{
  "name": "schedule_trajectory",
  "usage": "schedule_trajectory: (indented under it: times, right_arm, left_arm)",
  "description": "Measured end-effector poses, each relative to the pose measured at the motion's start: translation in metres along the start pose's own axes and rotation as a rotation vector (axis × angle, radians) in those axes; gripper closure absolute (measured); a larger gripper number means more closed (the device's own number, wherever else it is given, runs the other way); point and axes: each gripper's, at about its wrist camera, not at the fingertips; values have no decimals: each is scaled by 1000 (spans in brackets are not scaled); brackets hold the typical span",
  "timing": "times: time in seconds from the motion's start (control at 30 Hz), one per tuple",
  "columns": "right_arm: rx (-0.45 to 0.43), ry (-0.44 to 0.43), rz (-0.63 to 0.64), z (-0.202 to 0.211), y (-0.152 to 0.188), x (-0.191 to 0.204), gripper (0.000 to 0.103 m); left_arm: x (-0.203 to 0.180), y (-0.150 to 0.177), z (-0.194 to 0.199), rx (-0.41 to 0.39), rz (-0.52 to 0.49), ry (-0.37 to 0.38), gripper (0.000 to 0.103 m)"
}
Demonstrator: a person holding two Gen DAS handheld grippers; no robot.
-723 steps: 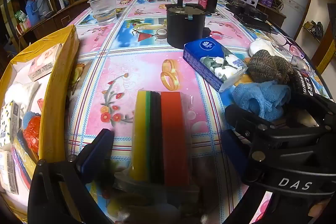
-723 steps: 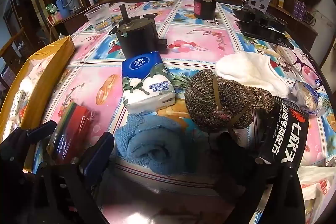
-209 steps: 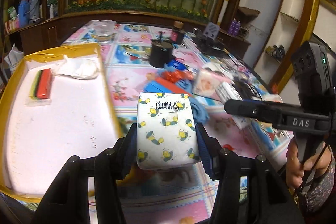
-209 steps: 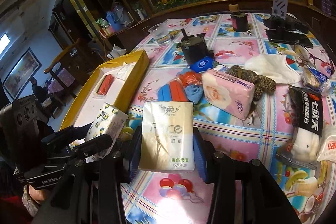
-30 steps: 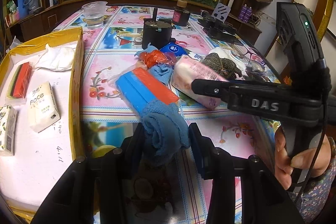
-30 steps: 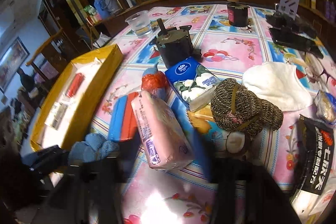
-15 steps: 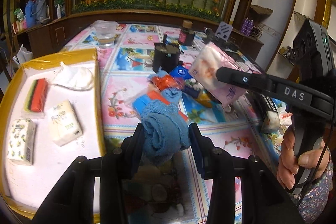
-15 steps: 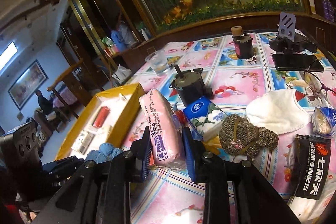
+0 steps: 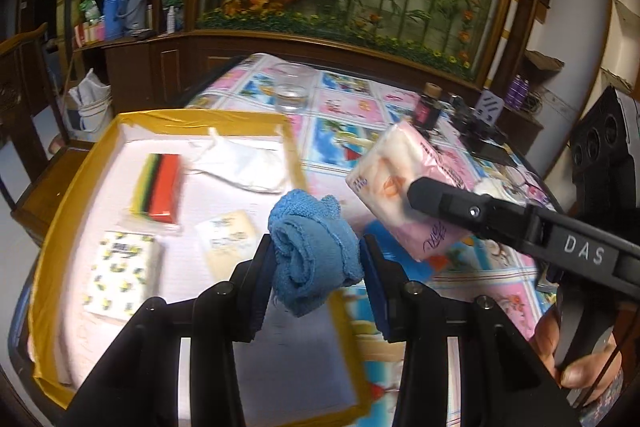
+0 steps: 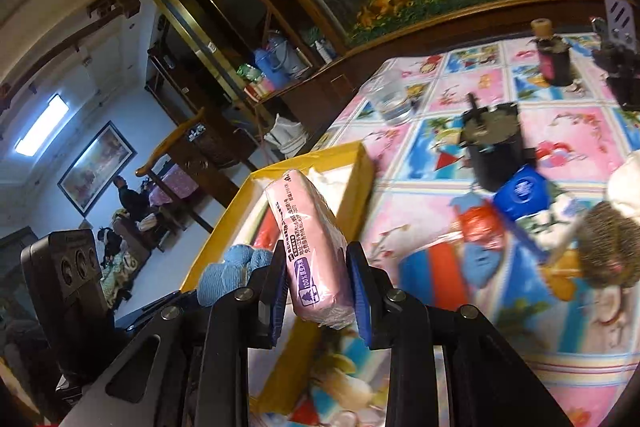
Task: Organize soft objects
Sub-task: 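Carry the blue towel and pink tissue pack over the tray with both grippers, then lower the blue towel and pink pack into the tray and open both grippers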
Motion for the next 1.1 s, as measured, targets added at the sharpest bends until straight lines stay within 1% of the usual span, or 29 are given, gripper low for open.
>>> schedule_trajectory:
  times: [0.13,0.27,0.4,0.47,0.53,0.67,0.77,0.8,0.9,1.1]
  right_arm:
    - [44,-18,-18,-27,7,15,72]
    - [77,-29,-47,-52,11,23,72]
    - [89,-26,-53,-69,11,30,72]
    - [116,-33,-56,-79,13,33,72]
    - [140,-59,-61,-85,15,35,72]
    - [168,-73,-53,-91,16,35,72]
    - [221,-126,-82,-100,21,32,71]
    - [230,-129,-82,-102,21,32,71]
    - [211,-112,-65,-98,19,34,71]
    - [192,-34,-34,-91,19,35,71]
  left_arm:
    - [32,3,1,8,58,-51,62]
    - [54,14,-4,43,100,-61,62]
    - [62,22,-10,70,119,-54,62]
    - [62,24,-7,68,112,-57,62]
    - [64,24,-6,64,104,-65,62]
    - [71,29,-4,71,117,-74,62]
    - [75,32,-3,79,119,-80,62]
    - [76,33,-3,80,119,-81,62]
    - [77,34,-1,79,113,-89,62]
    - [79,35,2,79,113,-97,62]
Point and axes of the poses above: each gripper's, at about its wrist camera, not at the fingertips, and z roughly against the way its jaws point, x to its left, y to its underside, and after that the axes turned 2 degrees about z, right-handed
